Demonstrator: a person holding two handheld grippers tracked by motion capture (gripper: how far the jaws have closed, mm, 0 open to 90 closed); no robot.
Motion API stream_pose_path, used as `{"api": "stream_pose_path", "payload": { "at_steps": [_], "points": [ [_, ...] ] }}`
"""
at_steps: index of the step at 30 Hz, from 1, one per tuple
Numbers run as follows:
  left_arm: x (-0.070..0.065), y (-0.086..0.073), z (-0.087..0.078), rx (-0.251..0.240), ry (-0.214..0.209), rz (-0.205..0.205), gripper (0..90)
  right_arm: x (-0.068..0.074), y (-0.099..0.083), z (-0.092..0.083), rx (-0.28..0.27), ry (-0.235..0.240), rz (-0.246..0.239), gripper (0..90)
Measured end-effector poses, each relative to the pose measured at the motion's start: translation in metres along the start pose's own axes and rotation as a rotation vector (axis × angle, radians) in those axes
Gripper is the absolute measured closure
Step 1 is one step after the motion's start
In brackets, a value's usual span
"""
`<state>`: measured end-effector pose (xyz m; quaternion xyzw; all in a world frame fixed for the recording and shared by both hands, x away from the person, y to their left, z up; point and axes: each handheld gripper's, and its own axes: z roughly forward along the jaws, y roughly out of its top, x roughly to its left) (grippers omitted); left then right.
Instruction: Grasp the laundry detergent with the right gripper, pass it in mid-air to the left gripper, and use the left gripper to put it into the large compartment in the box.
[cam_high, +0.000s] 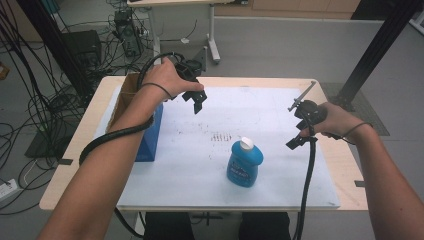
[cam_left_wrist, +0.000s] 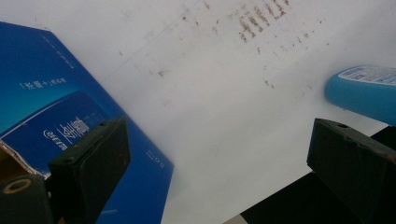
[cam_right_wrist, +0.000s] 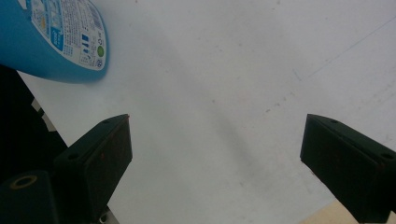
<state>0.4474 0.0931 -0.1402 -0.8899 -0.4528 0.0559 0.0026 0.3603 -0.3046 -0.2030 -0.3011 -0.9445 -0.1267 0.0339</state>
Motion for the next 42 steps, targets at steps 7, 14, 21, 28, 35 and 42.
{"api": "stream_pose_path", "payload": {
  "at_steps": [7,14,21,28,35,42],
  "points": [
    [-0.001,0.001,0.001,0.004,0.001,0.007,6.7,0.001,-0.013,0.005,0.001,0.004,0.014,8.8],
    [-0.003,0.002,0.004,0.005,-0.005,0.01,6.8,0.006,-0.021,0.007,-0.003,0.003,0.012,8.8],
    [-0.005,0.001,0.002,0.002,-0.007,0.013,6.8,0.011,-0.035,0.011,-0.021,0.01,0.022,8.6],
    [-0.005,0.002,0.003,0.005,-0.009,0.016,6.7,0.014,-0.046,0.015,-0.038,0.02,0.033,8.3],
    [-0.003,0.002,0.005,0.006,-0.013,0.014,6.8,0.019,-0.056,0.015,-0.068,0.026,0.019,8.2],
    [-0.004,0.001,0.009,0.009,-0.009,0.014,6.8,0.026,-0.066,0.017,-0.105,0.036,0.002,8.1]
  ]
}}
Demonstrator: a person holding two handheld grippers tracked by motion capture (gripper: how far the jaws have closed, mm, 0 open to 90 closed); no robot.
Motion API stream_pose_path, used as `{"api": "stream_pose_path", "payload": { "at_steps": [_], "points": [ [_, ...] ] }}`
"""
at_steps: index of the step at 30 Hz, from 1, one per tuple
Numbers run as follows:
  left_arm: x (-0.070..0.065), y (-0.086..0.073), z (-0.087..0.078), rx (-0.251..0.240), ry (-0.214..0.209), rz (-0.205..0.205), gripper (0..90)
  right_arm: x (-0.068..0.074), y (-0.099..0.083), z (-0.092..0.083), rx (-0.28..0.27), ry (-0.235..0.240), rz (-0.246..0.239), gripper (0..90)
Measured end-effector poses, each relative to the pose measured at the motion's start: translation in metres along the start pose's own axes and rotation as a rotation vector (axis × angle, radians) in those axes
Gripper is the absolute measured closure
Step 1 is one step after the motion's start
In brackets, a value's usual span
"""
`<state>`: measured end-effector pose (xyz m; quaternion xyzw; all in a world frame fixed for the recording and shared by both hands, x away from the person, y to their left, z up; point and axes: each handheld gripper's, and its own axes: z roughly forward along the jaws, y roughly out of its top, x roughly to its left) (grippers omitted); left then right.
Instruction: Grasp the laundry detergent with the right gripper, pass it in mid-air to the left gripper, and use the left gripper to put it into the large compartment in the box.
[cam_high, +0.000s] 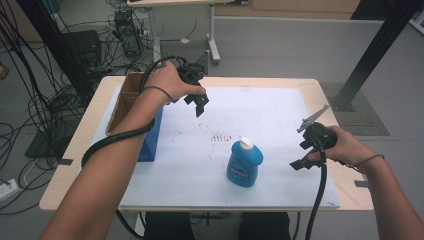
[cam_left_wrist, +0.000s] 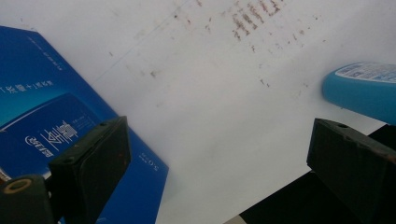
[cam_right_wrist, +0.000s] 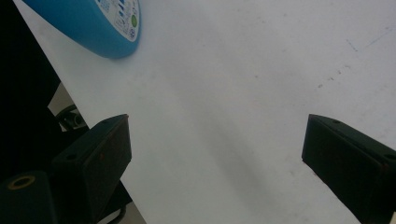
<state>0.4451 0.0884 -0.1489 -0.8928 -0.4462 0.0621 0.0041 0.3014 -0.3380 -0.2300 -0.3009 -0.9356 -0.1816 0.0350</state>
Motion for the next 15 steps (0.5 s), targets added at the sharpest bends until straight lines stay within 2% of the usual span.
{"api": "stream_pose_path", "payload": {
  "at_steps": [6,15],
  "points": [
    [0.0,0.0,0.004,0.001,-0.005,-0.004,6.8,0.005,-0.009,0.003,-0.021,0.005,0.0,8.0],
    [0.002,-0.001,0.007,-0.005,-0.012,-0.004,6.7,0.01,-0.027,0.006,-0.087,0.023,-0.005,8.0]
  ]
}}
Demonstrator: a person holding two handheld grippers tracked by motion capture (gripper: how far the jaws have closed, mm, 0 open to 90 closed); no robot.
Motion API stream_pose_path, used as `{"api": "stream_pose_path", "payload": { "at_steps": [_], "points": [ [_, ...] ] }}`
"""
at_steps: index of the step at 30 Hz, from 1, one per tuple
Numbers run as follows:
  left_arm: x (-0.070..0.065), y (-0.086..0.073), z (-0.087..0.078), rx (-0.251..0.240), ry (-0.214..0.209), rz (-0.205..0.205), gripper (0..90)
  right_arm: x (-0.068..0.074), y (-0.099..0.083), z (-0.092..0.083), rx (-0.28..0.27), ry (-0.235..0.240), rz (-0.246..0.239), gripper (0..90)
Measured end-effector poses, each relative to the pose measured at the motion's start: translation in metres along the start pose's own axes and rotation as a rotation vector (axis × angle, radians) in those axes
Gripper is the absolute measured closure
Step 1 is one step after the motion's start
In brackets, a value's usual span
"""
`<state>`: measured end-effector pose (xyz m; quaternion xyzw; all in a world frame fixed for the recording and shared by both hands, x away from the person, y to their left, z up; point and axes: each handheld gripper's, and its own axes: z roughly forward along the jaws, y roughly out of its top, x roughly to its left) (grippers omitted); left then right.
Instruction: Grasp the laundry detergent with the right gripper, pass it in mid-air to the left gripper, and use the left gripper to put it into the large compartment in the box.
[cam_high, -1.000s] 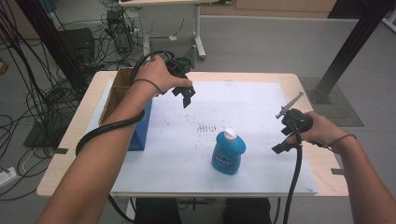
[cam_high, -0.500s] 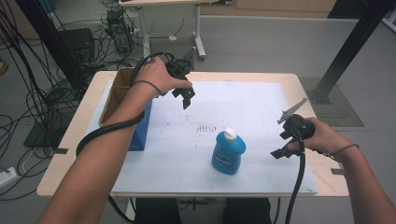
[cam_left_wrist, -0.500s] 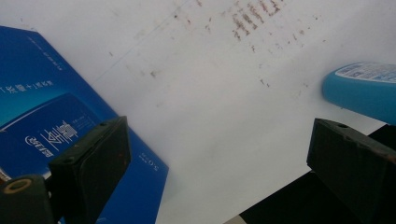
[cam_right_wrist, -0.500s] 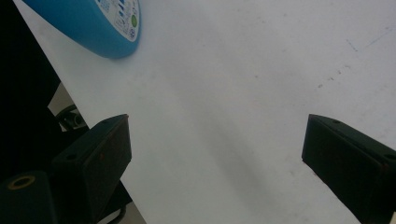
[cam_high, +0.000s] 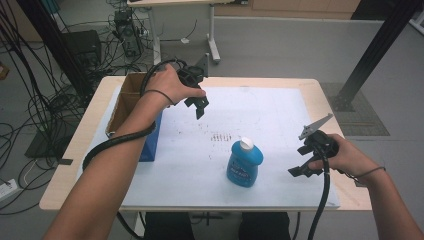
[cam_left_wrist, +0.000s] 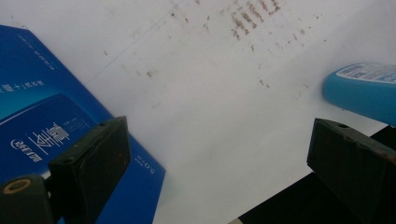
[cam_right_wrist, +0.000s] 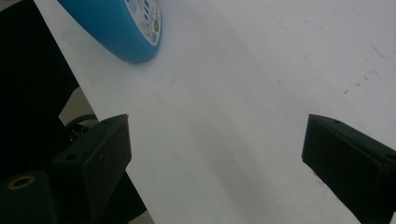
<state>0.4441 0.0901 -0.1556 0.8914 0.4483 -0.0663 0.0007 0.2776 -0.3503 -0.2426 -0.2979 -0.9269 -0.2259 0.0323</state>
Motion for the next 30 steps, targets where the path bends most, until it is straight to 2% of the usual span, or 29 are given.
{"api": "stream_pose_path", "payload": {
  "at_steps": [15,22,30],
  "points": [
    [-0.001,0.0,-0.002,-0.008,-0.006,0.006,6.7,0.013,-0.022,0.003,-0.078,-0.012,-0.019,7.5],
    [-0.001,-0.001,-0.002,-0.007,-0.008,0.005,6.8,0.019,-0.031,0.009,-0.106,-0.001,-0.039,7.0],
    [-0.003,-0.001,-0.001,-0.012,-0.015,0.009,6.7,0.019,-0.044,0.015,-0.151,0.017,-0.035,7.0]
  ]
}}
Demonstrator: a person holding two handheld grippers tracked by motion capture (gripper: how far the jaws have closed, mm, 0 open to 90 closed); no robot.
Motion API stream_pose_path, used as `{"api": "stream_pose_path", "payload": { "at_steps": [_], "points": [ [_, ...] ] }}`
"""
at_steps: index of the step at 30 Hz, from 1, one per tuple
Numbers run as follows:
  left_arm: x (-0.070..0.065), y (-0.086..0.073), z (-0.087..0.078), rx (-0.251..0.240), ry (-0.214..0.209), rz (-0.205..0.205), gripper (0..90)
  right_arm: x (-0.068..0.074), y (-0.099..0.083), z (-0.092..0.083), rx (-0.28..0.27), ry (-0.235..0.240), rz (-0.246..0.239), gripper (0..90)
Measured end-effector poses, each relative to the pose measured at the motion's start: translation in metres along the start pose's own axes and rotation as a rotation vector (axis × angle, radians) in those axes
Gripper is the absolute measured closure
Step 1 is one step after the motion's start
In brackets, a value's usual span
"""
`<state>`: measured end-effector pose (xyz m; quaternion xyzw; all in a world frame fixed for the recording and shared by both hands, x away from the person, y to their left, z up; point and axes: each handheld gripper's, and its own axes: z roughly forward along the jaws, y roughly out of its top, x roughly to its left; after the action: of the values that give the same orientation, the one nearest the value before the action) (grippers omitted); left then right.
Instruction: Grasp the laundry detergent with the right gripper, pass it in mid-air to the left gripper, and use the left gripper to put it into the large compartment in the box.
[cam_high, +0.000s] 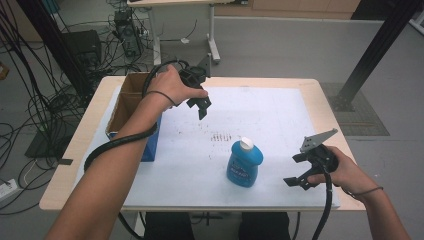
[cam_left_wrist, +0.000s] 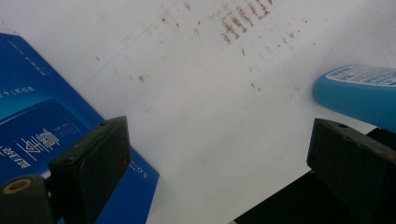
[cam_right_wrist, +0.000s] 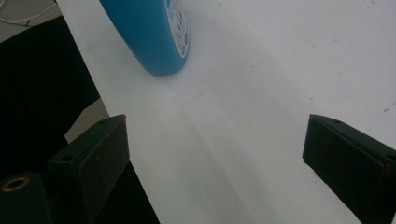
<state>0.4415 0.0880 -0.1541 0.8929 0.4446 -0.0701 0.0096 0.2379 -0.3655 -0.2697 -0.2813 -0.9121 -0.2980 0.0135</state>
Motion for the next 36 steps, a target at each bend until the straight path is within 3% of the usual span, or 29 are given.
{"api": "stream_pose_path", "payload": {
  "at_steps": [36],
  "points": [
    [0.001,-0.002,-0.003,-0.008,-0.004,-0.011,6.6,0.02,-0.041,0.018,-0.141,-0.018,-0.003,5.8]
  ]
}}
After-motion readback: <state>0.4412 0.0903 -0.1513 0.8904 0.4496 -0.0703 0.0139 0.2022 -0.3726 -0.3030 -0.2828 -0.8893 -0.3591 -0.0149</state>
